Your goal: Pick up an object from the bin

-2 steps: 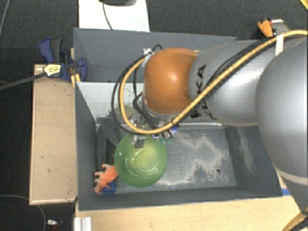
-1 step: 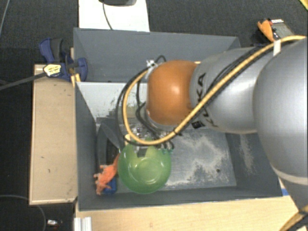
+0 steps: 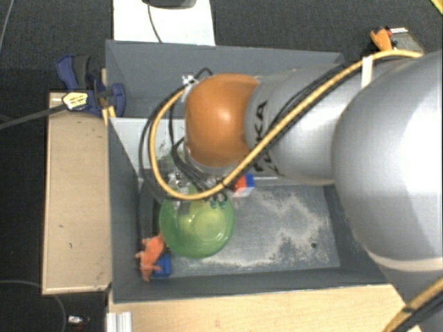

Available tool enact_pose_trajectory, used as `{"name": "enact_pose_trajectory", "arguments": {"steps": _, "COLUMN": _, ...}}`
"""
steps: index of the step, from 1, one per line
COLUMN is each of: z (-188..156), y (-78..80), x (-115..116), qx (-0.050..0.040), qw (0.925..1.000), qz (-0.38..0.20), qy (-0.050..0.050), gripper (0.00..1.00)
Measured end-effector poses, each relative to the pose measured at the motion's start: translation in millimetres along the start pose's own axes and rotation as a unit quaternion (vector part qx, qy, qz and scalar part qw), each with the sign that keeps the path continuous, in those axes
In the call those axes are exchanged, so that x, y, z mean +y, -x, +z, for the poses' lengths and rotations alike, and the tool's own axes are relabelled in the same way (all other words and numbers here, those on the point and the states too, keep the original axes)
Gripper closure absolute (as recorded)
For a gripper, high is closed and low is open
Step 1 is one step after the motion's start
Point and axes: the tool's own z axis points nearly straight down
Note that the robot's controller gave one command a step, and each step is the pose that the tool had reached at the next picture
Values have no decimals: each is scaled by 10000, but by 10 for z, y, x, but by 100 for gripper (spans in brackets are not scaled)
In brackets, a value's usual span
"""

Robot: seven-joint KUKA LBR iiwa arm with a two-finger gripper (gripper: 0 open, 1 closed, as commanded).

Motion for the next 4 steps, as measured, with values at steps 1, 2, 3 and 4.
{"name": "enact_pose_trajectory", "arguments": {"steps": 1, "z": 637, "y": -99, "x": -373, "qx": -36, "qw": 9988, "qz": -493, "qy": -2, "gripper": 100}}
{"name": "enact_pose_trajectory", "arguments": {"steps": 2, "z": 148, "y": -272, "x": -165, "qx": 6, "qw": 9996, "qz": -298, "qy": -2, "gripper": 100}}
{"name": "enact_pose_trajectory", "arguments": {"steps": 3, "z": -37, "y": -218, "x": -100, "qx": -61, "qw": 9994, "qz": -328, "qy": 8, "gripper": 100}}
{"name": "enact_pose_trajectory", "arguments": {"steps": 4, "z": 72, "y": -339, "x": 25, "qx": -1, "qw": 9993, "qz": -381, "qy": -3, "gripper": 100}}
